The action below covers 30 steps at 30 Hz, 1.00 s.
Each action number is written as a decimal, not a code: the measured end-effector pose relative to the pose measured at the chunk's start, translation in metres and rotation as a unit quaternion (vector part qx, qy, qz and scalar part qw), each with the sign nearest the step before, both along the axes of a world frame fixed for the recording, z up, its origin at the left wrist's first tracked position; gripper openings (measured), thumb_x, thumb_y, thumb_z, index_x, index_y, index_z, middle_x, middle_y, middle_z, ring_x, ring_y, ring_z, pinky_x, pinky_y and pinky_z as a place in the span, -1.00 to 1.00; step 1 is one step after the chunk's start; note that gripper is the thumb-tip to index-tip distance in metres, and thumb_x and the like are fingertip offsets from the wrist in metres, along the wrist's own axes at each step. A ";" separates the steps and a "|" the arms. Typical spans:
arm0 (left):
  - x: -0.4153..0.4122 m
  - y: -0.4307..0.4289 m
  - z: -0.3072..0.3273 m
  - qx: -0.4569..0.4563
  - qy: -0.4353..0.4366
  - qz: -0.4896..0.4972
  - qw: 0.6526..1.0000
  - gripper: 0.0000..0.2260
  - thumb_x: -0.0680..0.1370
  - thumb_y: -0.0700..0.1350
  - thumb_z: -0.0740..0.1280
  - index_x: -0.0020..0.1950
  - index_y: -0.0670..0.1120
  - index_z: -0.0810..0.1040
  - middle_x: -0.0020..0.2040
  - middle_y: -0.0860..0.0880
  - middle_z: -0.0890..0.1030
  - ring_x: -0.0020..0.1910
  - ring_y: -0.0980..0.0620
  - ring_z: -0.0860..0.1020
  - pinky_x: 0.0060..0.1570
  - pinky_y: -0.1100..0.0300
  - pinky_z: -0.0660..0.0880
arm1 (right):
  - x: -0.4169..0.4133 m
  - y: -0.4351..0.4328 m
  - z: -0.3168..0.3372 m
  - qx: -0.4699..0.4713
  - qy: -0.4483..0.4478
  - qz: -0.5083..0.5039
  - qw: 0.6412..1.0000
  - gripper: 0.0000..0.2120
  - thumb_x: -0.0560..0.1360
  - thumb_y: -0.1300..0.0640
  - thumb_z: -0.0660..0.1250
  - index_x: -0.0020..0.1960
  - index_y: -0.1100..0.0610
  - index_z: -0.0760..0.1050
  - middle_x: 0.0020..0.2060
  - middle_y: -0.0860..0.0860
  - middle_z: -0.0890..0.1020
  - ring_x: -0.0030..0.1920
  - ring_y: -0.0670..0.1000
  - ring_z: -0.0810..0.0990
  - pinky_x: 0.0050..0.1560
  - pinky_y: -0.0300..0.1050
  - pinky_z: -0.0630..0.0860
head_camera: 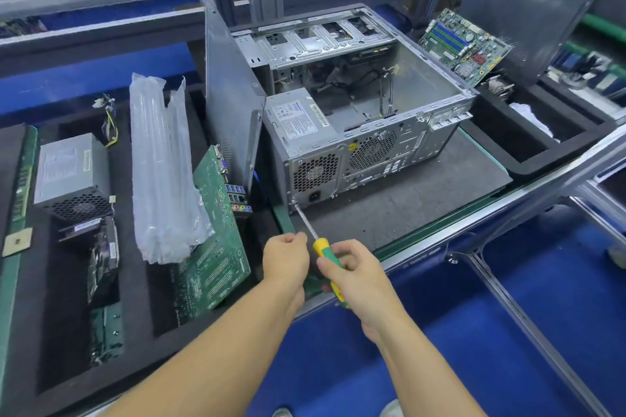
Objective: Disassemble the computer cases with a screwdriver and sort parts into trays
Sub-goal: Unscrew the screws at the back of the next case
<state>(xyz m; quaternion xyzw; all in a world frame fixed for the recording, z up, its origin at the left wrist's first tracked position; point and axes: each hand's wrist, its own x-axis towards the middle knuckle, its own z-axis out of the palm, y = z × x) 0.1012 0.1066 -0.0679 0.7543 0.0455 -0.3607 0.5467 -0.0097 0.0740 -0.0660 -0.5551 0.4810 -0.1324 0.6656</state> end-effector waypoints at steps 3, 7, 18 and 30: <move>0.008 -0.007 -0.001 -0.013 0.009 0.022 1.000 -0.83 0.55 -0.06 0.42 -0.07 -0.17 0.66 -0.18 -0.08 0.64 -0.23 -0.03 0.52 -0.08 0.03 0.55 | 0.003 -0.001 0.002 -0.002 -0.008 0.009 1.000 -0.83 0.53 0.10 0.45 0.07 0.01 0.49 -0.17 0.04 0.67 -0.36 -0.04 0.63 -0.37 -0.24 0.48; 0.019 -0.015 0.000 -0.030 0.018 0.046 0.998 -0.84 0.53 -0.05 0.47 -0.06 -0.14 0.65 -0.25 -0.04 0.65 -0.38 0.03 0.51 -0.37 0.14 0.51 | 0.001 -0.003 0.001 -0.041 0.016 0.023 0.999 -0.79 0.51 0.05 0.45 0.05 -0.10 0.45 -0.10 0.09 0.63 -0.28 -0.08 0.55 -0.25 -0.18 0.51; 0.032 -0.021 -0.009 -0.121 0.118 0.044 0.985 -0.95 0.61 -0.24 0.35 -0.04 -0.17 0.57 -0.24 -0.06 0.68 -0.35 0.09 0.57 -0.34 0.22 0.57 | -0.028 0.001 -0.003 0.249 -0.056 -0.003 0.967 -0.61 0.69 -0.07 0.13 0.13 0.25 0.50 -0.29 0.15 0.60 -0.44 0.02 0.45 -0.56 -0.20 0.29; 0.025 -0.016 -0.009 -0.146 0.143 0.013 0.979 -0.90 0.53 -0.35 0.41 0.03 -0.32 0.60 -0.31 -0.14 0.65 -0.40 0.04 0.65 -0.40 0.22 0.60 | -0.021 0.004 -0.005 0.182 -0.082 -0.073 0.977 -0.69 0.59 -0.06 0.37 0.16 0.17 0.52 -0.11 0.13 0.54 -0.31 0.01 0.48 -0.44 -0.12 0.44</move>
